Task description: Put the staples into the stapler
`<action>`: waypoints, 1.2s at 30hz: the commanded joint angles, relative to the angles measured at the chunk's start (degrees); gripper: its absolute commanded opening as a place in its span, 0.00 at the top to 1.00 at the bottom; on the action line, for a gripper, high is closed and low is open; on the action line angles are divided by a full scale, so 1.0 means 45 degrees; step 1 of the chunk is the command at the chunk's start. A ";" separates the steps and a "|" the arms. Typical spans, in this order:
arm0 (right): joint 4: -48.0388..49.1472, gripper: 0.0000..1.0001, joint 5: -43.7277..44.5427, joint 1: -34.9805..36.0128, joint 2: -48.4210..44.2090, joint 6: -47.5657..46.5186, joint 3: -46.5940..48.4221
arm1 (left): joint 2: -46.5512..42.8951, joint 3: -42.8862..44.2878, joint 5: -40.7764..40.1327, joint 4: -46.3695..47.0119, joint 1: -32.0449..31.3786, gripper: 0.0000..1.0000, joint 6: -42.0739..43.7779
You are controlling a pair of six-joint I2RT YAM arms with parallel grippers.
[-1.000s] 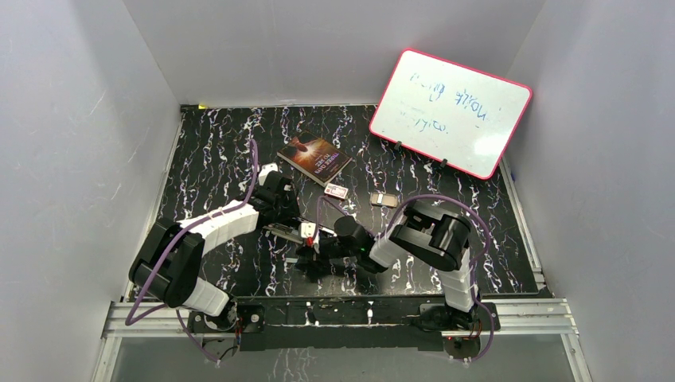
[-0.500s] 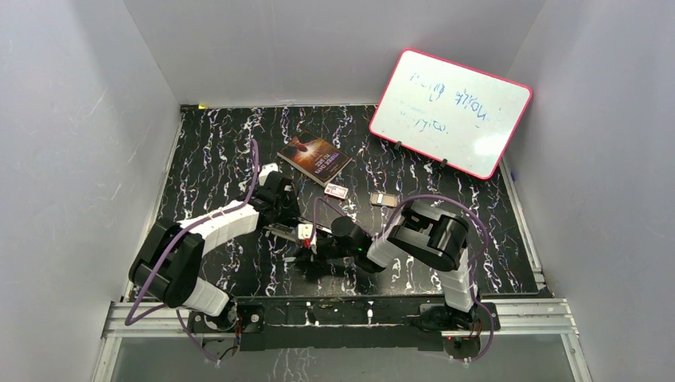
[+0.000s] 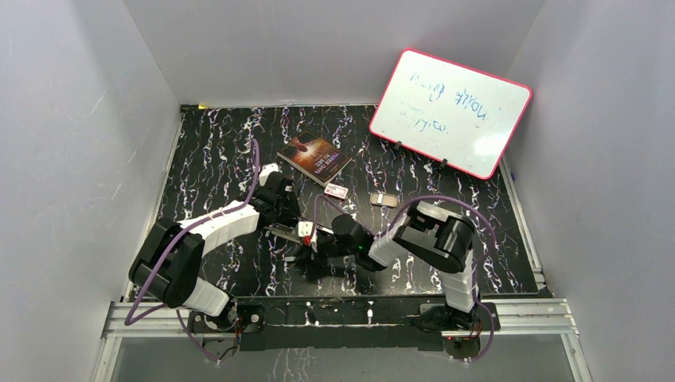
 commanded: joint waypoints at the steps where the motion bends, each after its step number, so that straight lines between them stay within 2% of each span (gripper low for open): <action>1: -0.0068 1.00 -0.0299 0.0018 -0.1873 0.0480 0.0201 | -0.0301 0.0050 -0.0299 -0.0503 -0.0045 0.34 0.0139; 5: -0.0927 1.00 0.0485 -0.0130 -0.3658 0.0469 -0.0062 | -0.0260 0.0132 -0.0269 -0.0548 -0.0050 0.34 0.0132; 9: -0.2073 1.00 0.3178 -0.0428 -0.5207 0.0335 -0.0724 | -0.0280 0.0148 -0.0288 -0.0729 -0.0052 0.34 0.0084; 15: -0.4180 1.00 0.5535 -0.0931 -0.5829 0.0638 -0.0746 | -0.0280 0.0159 -0.0241 -0.1007 -0.0040 0.34 -0.0017; 22: -0.5501 1.00 0.5521 -0.1251 -0.5421 0.1599 0.0033 | -0.0251 0.0090 -0.0250 -0.1000 -0.0043 0.34 -0.0039; 36: -0.8342 1.00 0.5500 -0.1501 -0.4366 0.2122 0.2350 | -0.0240 0.0105 -0.0291 -0.0906 -0.0053 0.34 -0.0008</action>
